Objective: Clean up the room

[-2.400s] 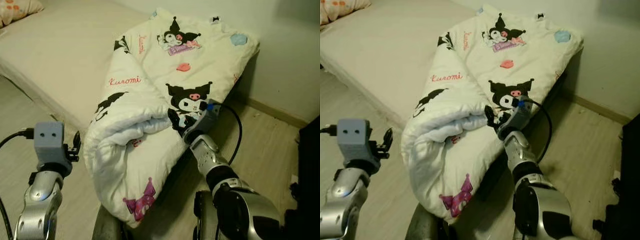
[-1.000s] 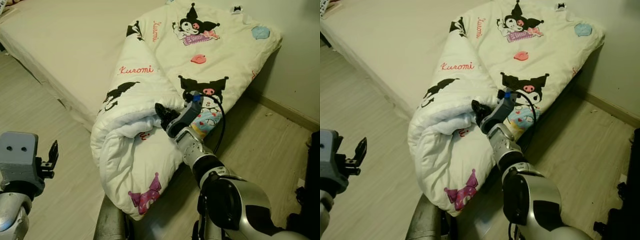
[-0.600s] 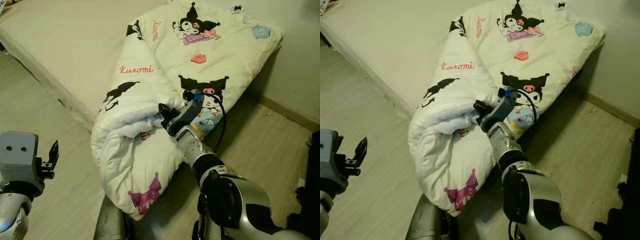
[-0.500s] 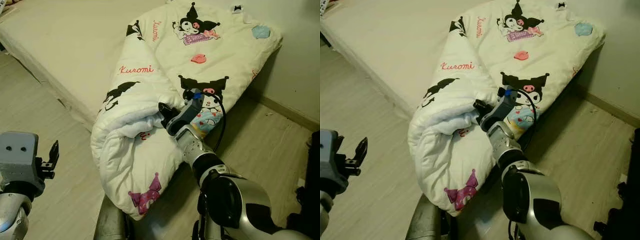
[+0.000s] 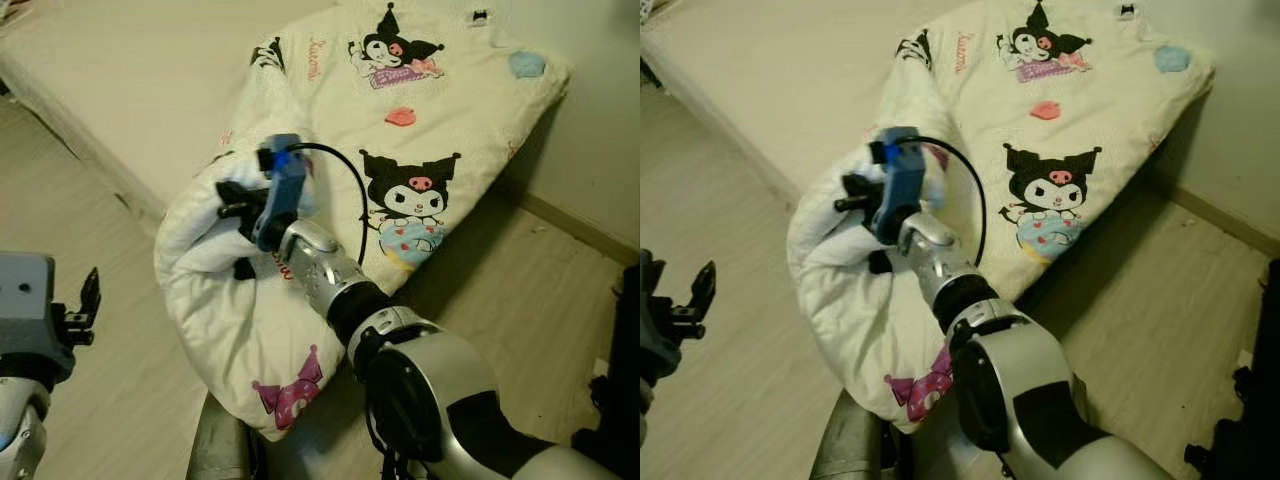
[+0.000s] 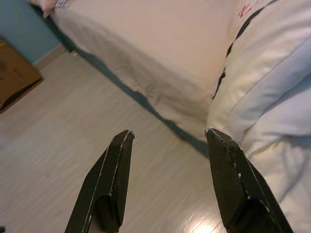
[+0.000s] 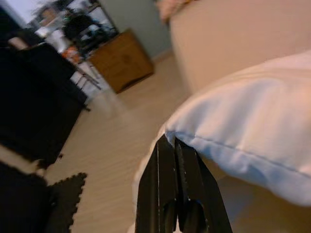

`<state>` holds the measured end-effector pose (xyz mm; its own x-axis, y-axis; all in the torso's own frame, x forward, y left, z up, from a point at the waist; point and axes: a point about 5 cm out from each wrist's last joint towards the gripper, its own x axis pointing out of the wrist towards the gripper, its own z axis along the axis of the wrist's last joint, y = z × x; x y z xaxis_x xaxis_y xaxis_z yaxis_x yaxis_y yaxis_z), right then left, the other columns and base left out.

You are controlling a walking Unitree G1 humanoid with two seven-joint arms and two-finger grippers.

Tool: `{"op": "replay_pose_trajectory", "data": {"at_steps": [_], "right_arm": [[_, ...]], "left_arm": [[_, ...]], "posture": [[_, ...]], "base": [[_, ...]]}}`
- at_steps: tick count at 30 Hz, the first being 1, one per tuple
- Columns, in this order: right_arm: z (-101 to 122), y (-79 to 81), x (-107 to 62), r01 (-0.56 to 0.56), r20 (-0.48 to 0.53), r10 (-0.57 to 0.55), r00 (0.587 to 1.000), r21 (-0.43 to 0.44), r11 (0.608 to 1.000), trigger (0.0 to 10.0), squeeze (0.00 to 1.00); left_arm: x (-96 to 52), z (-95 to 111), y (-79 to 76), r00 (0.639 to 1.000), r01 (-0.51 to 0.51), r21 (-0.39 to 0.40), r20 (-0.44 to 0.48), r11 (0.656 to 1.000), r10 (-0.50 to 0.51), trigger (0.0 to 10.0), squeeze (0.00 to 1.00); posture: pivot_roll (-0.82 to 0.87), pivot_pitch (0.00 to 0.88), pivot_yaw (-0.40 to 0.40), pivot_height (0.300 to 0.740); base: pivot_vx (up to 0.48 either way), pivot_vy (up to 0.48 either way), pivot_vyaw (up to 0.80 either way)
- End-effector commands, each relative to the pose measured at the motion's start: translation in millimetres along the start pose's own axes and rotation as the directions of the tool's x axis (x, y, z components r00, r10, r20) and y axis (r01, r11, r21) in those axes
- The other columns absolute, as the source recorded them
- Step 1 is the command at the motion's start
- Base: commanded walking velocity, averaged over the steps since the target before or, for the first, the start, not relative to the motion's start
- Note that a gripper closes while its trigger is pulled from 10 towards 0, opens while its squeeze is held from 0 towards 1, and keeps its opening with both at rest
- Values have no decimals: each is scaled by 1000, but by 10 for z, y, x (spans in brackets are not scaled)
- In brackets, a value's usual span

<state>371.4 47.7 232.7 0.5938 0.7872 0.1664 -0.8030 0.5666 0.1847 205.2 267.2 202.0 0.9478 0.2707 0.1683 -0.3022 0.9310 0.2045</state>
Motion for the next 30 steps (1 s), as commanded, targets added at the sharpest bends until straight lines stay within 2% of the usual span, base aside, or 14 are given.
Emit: {"op": "replay_pose_trajectory", "data": {"at_steps": [1,2,5,6,9,10,14,15,16,17,18,22,25,30], "right_arm": [[-219,679,220,-253,-49,255,966,47,966,0,0],[-266,764,225,-304,-69,307,949,52,951,0,0],[-351,793,208,-314,-114,313,943,14,949,0,0],[-429,761,183,-276,-150,268,952,-33,961,10000,0],[-482,709,157,-232,-166,220,961,-56,971,10000,0],[-505,665,139,-194,-162,184,969,-43,980,10000,718],[-509,639,131,-171,-155,166,974,-23,985,10000,718],[-476,654,146,-181,-139,178,974,-14,983,10000,1000],[-476,654,146,-181,-139,178,974,-14,983,10000,1000],[-425,655,166,-173,-121,169,978,-22,985,10000,43],[-332,625,189,-150,-76,150,986,4,989,10000,0],[-143,539,211,-117,19,116,993,83,990,10000,0],[78,377,189,-119,147,85,985,245,962,10000,0],[195,158,94,-80,221,21,975,263,962,10000,0]], "left_arm": [[-19,-36,123,997,-74,26,-10,997,75,10000,0],[-13,-32,158,995,-101,30,-5,994,102,10000,0],[-5,-29,207,990,-138,31,-1,990,138,10000,0],[5,-24,258,985,-173,33,4,984,172,10000,0],[14,-24,299,979,-206,32,8,978,206,10000,0],[25,-26,330,973,-231,30,9,972,231,10000,0],[33,-29,344,970,-244,29,9,969,244,10000,0],[54,-30,347,968,-252,26,11,967,252,10000,0],[54,-30,347,968,-252,26,11,967,252,10000,0],[76,-31,341,967,-253,23,14,967,253,10000,0],[97,-36,325,969,-248,18,14,969,248,10000,0],[125,-68,277,974,-226,0,2,974,226,10000,0],[155,-116,192,981,-196,-28,-10,980,196,10000,0],[194,-166,89,988,-157,-42,-20,987,156,10000,0]], "posture": [[279,354,12,582],[277,353,11,582],[274,350,7,582],[270,347,6,582],[264,346,6,582],[257,344,11,582],[256,343,12,582],[252,336,17,582],[252,336,17,582],[249,332,17,582],[244,328,20,582],[235,326,22,582],[205,322,28,582],[162,317,36,582]], "base": [[0,0,0],[0,0,0],[0,0,0],[0,0,0],[0,0,0],[0,0,0],[0,0,0],[0,0,0],[0,0,0],[0,0,0],[0,0,0],[0,0,0],[0,0,0],[0,0,0]]}}
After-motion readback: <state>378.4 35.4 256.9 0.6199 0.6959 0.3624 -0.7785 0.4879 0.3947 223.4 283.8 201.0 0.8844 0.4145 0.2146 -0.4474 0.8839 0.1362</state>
